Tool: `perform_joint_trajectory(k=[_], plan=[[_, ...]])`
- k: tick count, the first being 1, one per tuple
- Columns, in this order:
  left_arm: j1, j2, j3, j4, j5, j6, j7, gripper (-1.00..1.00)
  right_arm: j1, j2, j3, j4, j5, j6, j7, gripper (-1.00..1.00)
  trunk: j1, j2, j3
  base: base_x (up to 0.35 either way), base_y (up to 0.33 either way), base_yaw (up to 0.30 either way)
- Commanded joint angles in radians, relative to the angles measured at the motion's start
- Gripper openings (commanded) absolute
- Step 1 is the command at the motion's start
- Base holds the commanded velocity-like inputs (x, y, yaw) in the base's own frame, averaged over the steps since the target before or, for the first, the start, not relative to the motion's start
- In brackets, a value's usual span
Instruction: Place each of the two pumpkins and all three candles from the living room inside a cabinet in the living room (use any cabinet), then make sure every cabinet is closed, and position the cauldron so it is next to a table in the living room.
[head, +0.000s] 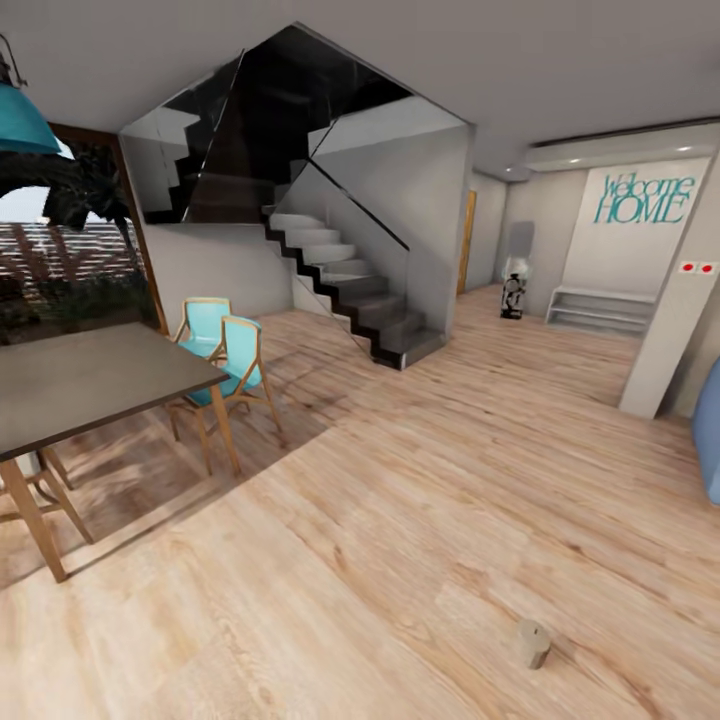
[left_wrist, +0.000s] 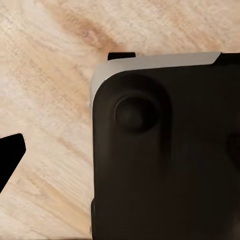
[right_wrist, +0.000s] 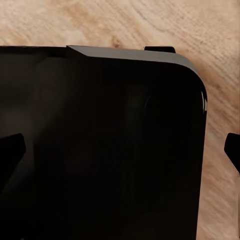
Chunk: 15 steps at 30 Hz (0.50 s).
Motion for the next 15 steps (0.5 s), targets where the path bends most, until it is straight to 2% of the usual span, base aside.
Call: perform_joint_trajectory(k=[1, 15], plan=[[0.000, 0.001, -0.001, 0.000, 0.000, -0.002, 0.003, 1.00, 0.000, 0.000, 0.000, 0.001, -0.001, -0.006, 0.000, 1.00, 0.000, 0.000, -0.002, 0.000, 0.000, 0.271], [0.000, 0.006, -0.001, 0.000, 0.001, -0.002, 0.006, 1.00, 0.000, 0.000, -0.005, 0.001, -0.013, -0.010, 0.000, 1.00, 0.000, 0.000, -0.011, 0.000, 0.000, 0.271]])
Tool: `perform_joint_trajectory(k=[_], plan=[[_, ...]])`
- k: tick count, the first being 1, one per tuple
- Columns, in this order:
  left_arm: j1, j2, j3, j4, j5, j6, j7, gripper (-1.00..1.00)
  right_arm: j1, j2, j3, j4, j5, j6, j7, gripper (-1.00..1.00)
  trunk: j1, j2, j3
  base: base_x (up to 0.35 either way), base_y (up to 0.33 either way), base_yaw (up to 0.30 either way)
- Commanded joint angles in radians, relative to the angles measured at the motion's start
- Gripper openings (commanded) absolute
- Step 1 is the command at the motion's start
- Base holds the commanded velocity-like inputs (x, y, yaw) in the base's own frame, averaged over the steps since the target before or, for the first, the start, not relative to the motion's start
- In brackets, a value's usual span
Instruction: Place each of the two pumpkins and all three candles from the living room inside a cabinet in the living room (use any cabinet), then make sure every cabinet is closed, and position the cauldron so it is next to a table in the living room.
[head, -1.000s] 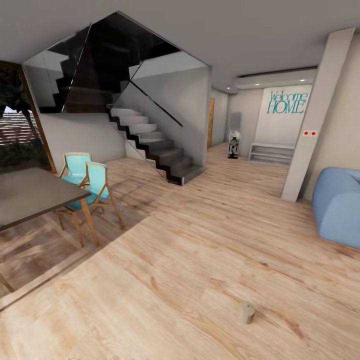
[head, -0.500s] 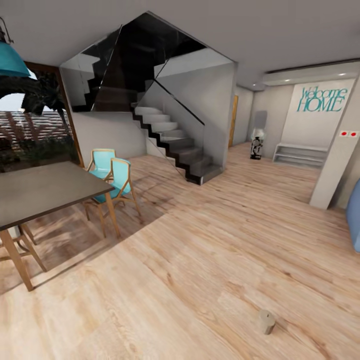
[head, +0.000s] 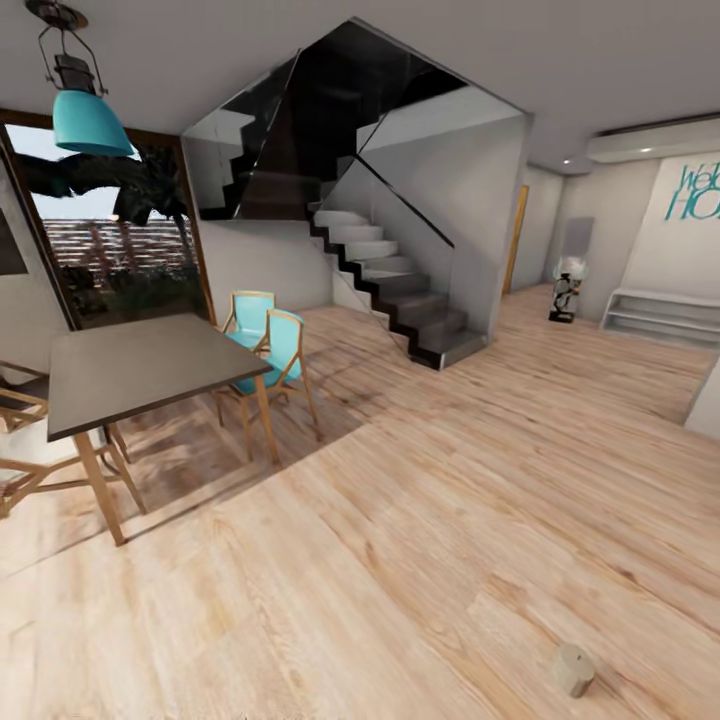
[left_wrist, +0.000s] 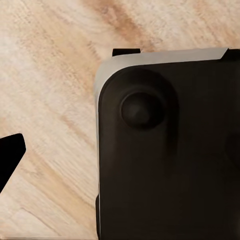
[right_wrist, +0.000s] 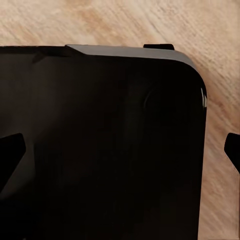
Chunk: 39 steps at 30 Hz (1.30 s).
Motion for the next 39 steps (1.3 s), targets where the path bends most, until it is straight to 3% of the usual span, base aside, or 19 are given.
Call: perform_joint_trajectory(k=[1, 39], plan=[[0.000, 0.000, 0.000, 0.000, 0.000, -0.002, 0.001, 1.00, 0.000, 0.000, 0.000, 0.001, -0.001, -0.003, 0.000, 1.00, 0.000, 0.000, -0.001, 0.000, 0.000, 0.271], [0.000, 0.000, 0.000, 0.000, 0.000, -0.002, 0.001, 1.00, 0.000, 0.002, -0.002, 0.001, -0.001, -0.003, 0.000, 1.00, 0.000, 0.000, -0.029, 0.000, 0.000, 0.255]])
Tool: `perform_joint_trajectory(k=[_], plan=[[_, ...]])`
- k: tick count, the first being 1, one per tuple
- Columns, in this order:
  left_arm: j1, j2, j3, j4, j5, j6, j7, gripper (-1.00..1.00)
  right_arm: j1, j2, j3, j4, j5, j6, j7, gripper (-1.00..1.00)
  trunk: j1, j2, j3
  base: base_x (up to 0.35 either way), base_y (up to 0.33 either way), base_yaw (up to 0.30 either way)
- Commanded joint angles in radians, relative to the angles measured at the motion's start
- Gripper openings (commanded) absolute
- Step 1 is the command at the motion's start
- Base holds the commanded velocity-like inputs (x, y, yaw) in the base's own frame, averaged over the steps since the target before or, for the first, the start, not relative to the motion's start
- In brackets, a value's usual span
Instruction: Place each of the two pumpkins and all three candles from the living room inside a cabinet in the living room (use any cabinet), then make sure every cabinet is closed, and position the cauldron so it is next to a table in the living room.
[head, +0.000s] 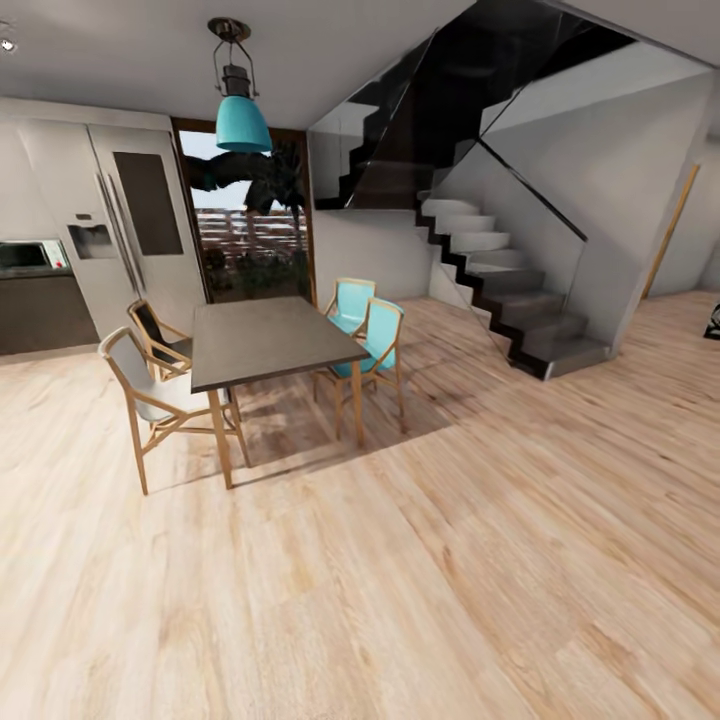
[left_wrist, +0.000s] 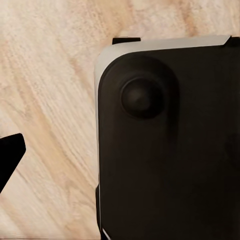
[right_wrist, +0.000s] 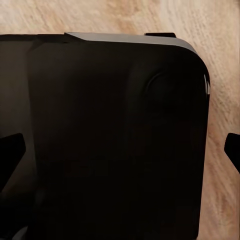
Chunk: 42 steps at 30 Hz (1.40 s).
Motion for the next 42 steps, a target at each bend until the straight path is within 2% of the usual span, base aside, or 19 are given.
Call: perform_joint_trajectory(k=[1, 29, 35, 42], plan=[[0.000, 0.000, 0.000, 0.000, 0.000, -0.002, 0.001, 1.00, 0.000, 0.000, 0.000, 0.001, -0.001, -0.003, 0.000, 1.00, 0.000, 0.000, -0.002, 0.000, 0.000, 0.243], [0.000, 0.000, 0.002, 0.000, 0.003, -0.002, 0.000, 1.00, 0.000, 0.000, 0.004, 0.001, 0.008, 0.000, -0.002, 1.00, 0.000, 0.000, -0.023, 0.000, 0.000, 0.256], [0.000, -0.007, 0.003, 0.001, 0.005, -0.002, -0.001, 1.00, 0.000, 0.000, 0.005, 0.002, 0.012, 0.004, -0.003, 1.00, 0.000, 0.000, -0.027, 0.000, 0.000, 0.268], [0.000, -0.009, 0.003, 0.001, 0.004, 0.000, -0.008, 1.00, 0.000, 0.000, 0.004, 0.001, 0.002, -0.002, -0.003, 1.00, 0.000, 0.000, -0.032, 0.000, 0.000, 0.268]])
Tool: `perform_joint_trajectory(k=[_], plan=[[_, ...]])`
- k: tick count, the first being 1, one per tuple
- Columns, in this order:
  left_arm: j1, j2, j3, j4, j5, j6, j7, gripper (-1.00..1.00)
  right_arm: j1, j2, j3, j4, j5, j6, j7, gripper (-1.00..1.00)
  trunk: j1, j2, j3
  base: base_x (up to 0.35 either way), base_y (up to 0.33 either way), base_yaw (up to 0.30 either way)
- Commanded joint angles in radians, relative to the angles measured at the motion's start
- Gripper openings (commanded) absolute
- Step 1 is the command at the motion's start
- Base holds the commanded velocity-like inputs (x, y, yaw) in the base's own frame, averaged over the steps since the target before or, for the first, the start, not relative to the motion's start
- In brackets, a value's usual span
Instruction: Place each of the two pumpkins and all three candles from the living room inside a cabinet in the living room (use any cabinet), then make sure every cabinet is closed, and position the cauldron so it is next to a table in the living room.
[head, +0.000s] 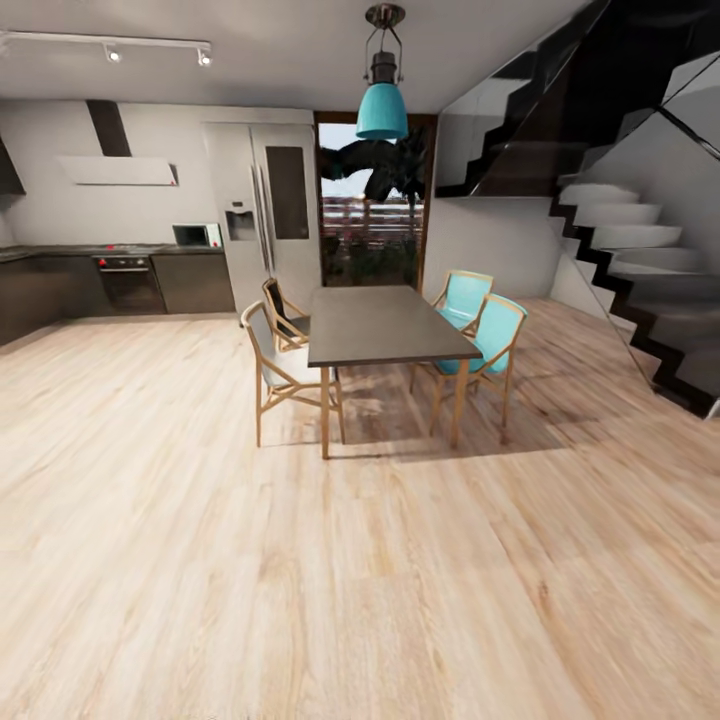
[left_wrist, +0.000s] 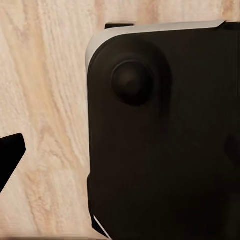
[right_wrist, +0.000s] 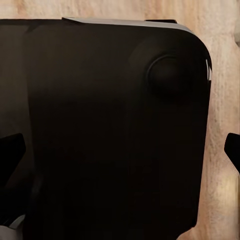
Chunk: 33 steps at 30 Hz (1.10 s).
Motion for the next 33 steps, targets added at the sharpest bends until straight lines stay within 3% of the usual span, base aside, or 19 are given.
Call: perform_joint_trajectory(k=[1, 11, 33], plan=[[0.000, -0.001, 0.002, 0.000, 0.001, -0.003, -0.002, 1.00, 0.000, 0.000, 0.000, 0.001, -0.001, -0.004, -0.001, 1.00, 0.000, 0.000, -0.002, 0.000, 0.000, 0.268], [0.000, -0.003, 0.005, 0.004, 0.002, -0.004, -0.005, 1.00, 0.000, 0.000, 0.000, 0.001, 0.003, -0.005, 0.000, 1.00, 0.000, 0.000, -0.008, -0.007, 0.000, 0.269], [0.000, -0.003, -0.002, 0.003, 0.000, -0.026, -0.006, 1.00, 0.000, 0.002, 0.003, 0.002, 0.013, -0.003, -0.001, 1.00, 0.000, 0.000, -0.021, -0.147, -0.006, 0.277]])
